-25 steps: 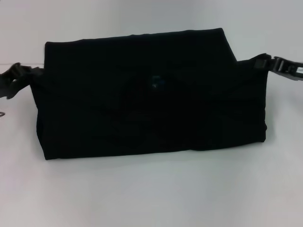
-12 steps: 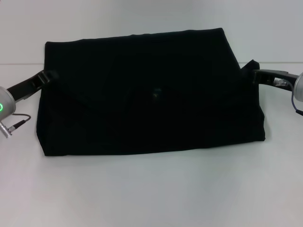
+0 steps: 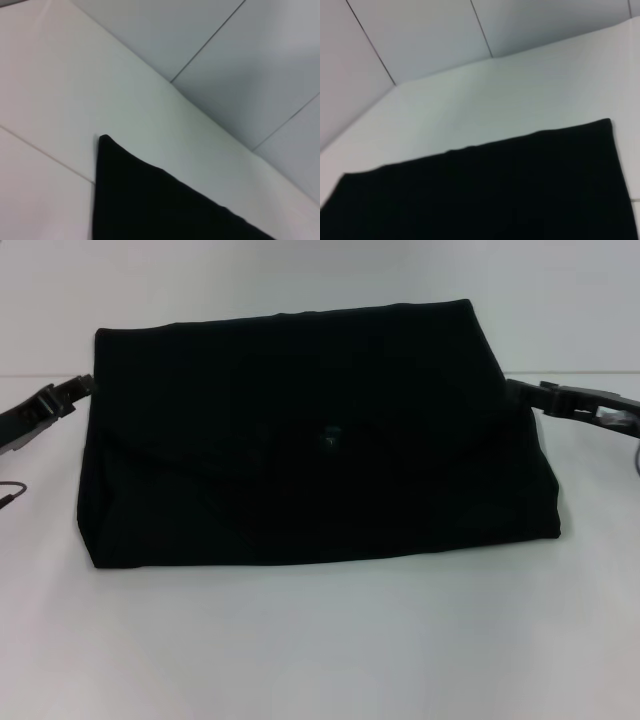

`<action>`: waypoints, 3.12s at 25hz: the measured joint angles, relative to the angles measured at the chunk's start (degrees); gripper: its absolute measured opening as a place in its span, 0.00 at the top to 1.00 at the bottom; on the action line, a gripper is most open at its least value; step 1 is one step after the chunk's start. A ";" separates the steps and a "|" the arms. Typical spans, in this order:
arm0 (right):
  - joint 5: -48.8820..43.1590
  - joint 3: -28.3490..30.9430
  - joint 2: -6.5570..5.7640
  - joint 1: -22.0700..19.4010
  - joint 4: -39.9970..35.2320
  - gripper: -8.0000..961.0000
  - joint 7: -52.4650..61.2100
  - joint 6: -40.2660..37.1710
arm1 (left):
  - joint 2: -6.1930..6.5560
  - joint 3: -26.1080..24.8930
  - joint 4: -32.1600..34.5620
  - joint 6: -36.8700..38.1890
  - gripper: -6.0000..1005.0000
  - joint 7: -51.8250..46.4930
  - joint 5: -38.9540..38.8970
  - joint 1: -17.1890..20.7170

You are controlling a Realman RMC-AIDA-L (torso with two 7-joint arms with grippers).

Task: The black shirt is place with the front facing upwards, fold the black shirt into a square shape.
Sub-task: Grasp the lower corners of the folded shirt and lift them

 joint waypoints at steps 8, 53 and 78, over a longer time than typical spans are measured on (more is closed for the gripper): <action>2.32 -1.60 -0.81 -5.40 0.11 0.32 -19.15 -21.44 | 5.15 2.31 0.65 23.98 0.36 -0.89 0.17 5.55; 1.74 -11.26 2.57 -7.44 7.44 0.01 -38.48 -24.50 | 3.95 29.83 5.26 15.77 0.19 -10.66 5.88 7.67; -7.23 -11.44 -7.72 -6.52 -12.42 0.01 18.26 -24.88 | 4.33 30.23 6.40 18.62 0.93 -11.53 8.12 6.76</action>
